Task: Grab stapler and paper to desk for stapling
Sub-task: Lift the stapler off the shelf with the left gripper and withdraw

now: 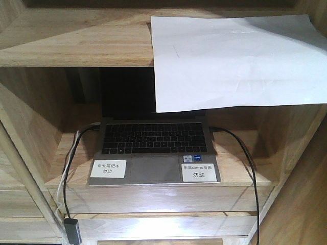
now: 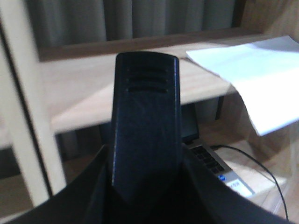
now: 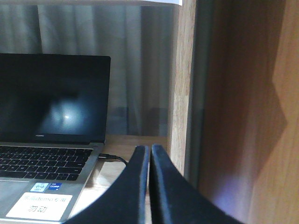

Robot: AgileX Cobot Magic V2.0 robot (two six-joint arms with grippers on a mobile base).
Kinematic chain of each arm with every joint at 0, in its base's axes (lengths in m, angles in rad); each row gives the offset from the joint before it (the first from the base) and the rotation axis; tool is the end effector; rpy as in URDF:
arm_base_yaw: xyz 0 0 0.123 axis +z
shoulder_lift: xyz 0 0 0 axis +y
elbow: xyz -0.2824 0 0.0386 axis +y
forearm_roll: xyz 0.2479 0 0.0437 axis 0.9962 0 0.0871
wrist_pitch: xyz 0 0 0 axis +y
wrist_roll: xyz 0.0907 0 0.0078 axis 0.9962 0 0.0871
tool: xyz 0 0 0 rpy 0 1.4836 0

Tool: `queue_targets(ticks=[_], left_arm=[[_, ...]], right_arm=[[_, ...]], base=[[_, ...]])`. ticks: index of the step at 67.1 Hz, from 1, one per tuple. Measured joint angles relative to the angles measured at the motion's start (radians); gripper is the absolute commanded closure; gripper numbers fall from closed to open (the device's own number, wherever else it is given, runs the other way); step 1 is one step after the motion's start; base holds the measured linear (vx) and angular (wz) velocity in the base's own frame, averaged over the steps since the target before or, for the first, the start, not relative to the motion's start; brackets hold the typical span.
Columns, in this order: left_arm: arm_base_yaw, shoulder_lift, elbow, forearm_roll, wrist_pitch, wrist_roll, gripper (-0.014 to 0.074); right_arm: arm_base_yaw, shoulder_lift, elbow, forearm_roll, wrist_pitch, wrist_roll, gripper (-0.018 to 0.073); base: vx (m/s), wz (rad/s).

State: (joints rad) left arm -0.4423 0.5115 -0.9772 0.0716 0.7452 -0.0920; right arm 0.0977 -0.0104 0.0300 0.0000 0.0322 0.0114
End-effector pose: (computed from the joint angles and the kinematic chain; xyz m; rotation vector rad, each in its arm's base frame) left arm 0.0595 -0.0233 0.4279 0.3197 1.7426 -0.3068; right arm 0.0566 0.0056 0.2006 -0.0663 1.5346 0.0868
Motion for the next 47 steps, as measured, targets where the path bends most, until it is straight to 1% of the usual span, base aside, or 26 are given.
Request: queue_targets(ticks=[13, 23, 34, 47], left_arm=[[0.0, -0.196, 0.187, 0.0, 0.011, 0.0, 0.0603], [0.0, -0.312, 0.3, -0.005, 0.017, 0.0, 0.0603], [0.0, -0.396, 0.362, -0.008, 0.018, 0.0, 0.0603], [0.0, -0.43, 0.369, -0.008, 0.022, 0.0, 0.0603]], right_arm=[[0.0, 0.0, 0.0, 0.0, 0.0, 0.0, 0.0568], [0.0, 0.0, 0.0, 0.0, 0.0, 0.0, 0.0568], [0.0, 0.0, 0.0, 0.0, 0.0, 0.0, 0.0568], [0.0, 0.0, 0.0, 0.0, 0.0, 0.0, 0.0568]], base=[[0.0, 0.0], [0.0, 0.0], [0.0, 0.0], [0.0, 0.0]])
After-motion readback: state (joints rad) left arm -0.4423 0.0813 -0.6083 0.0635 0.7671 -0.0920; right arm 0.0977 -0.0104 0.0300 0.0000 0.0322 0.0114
